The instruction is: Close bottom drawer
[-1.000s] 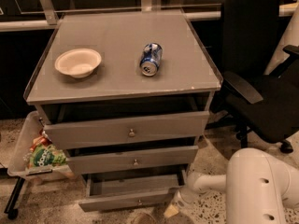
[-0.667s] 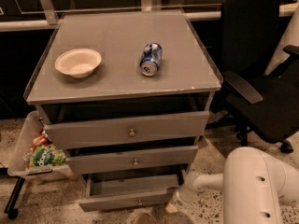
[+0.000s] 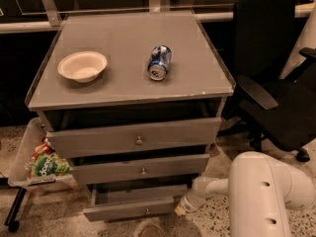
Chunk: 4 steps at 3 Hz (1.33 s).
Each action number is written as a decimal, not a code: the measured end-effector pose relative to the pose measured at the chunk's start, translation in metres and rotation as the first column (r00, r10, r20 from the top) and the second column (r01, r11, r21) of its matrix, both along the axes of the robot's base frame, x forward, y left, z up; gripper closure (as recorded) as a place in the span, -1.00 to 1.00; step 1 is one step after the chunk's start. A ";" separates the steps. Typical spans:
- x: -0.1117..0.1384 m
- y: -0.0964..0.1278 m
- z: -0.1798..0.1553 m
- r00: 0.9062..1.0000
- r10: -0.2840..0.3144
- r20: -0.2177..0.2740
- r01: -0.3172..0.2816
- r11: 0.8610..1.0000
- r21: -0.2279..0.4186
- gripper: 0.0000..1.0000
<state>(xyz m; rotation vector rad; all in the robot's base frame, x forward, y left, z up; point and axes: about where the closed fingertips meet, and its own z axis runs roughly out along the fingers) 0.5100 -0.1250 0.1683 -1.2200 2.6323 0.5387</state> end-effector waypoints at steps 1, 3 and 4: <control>0.013 -0.003 0.000 1.000 -0.006 0.027 0.007 1.000 -0.017 1.00; 0.029 -0.005 0.003 0.999 -0.012 0.046 0.014 0.998 -0.054 0.64; 0.029 -0.005 0.003 0.999 -0.011 0.046 0.014 0.998 -0.054 0.17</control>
Offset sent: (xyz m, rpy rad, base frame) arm 0.0820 -0.0112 0.0149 -0.1600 -0.1049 -0.0331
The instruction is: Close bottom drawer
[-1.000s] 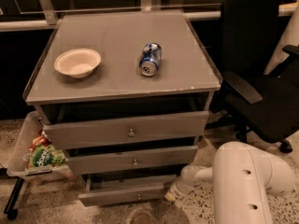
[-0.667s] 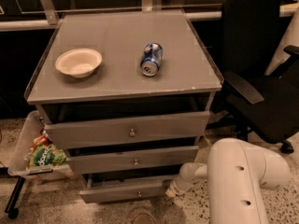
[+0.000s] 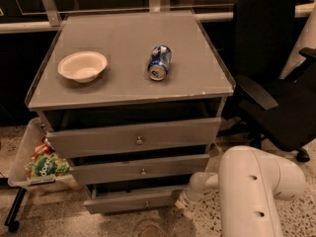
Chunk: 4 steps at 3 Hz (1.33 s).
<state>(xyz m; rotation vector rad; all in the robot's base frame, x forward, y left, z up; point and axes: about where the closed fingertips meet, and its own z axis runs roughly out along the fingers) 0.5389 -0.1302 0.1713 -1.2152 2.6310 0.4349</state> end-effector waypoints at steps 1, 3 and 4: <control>0.000 0.000 0.000 1.000 0.000 0.000 0.000 1.000 0.000 -0.29; 0.000 0.000 0.000 1.000 0.000 0.000 0.000 1.000 0.000 -1.00; 0.000 0.000 0.000 1.000 0.000 0.000 0.000 1.000 0.000 -1.00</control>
Offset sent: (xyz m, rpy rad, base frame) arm 0.0000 0.0000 0.0000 0.0000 0.0000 0.0000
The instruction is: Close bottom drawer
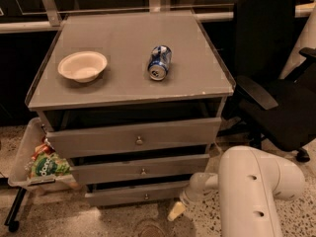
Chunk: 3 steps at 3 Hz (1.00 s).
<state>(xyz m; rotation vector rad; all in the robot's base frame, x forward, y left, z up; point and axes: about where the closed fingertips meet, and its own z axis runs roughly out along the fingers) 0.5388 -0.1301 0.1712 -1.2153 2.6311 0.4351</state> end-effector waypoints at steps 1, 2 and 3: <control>0.000 0.000 0.000 1.000 0.000 0.000 0.000 1.000 0.000 -0.63; 0.000 0.000 0.000 1.000 0.000 0.000 0.000 1.000 0.000 -0.16; 0.000 0.000 0.000 1.000 0.000 0.000 0.000 1.000 0.000 0.30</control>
Offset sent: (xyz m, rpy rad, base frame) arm 0.0000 0.0000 0.0000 0.0000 0.0000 0.0000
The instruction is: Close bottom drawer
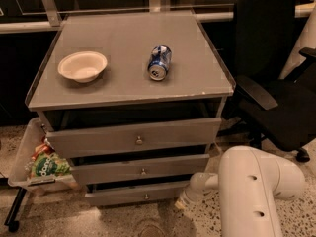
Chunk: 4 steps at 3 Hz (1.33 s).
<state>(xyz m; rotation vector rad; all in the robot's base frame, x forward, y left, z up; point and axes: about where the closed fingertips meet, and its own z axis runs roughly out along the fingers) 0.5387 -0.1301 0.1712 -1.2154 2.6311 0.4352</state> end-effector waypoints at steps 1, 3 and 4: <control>0.000 0.000 0.000 1.000 0.000 0.000 0.000 1.000 0.000 0.77; 0.033 0.007 0.006 0.998 -0.008 0.065 0.010 1.000 -0.022 1.00; 0.046 0.010 0.004 0.997 -0.014 0.080 0.016 0.999 -0.029 1.00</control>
Offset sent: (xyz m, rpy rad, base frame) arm 0.0354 0.0076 0.0109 -0.0240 -0.0732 0.0052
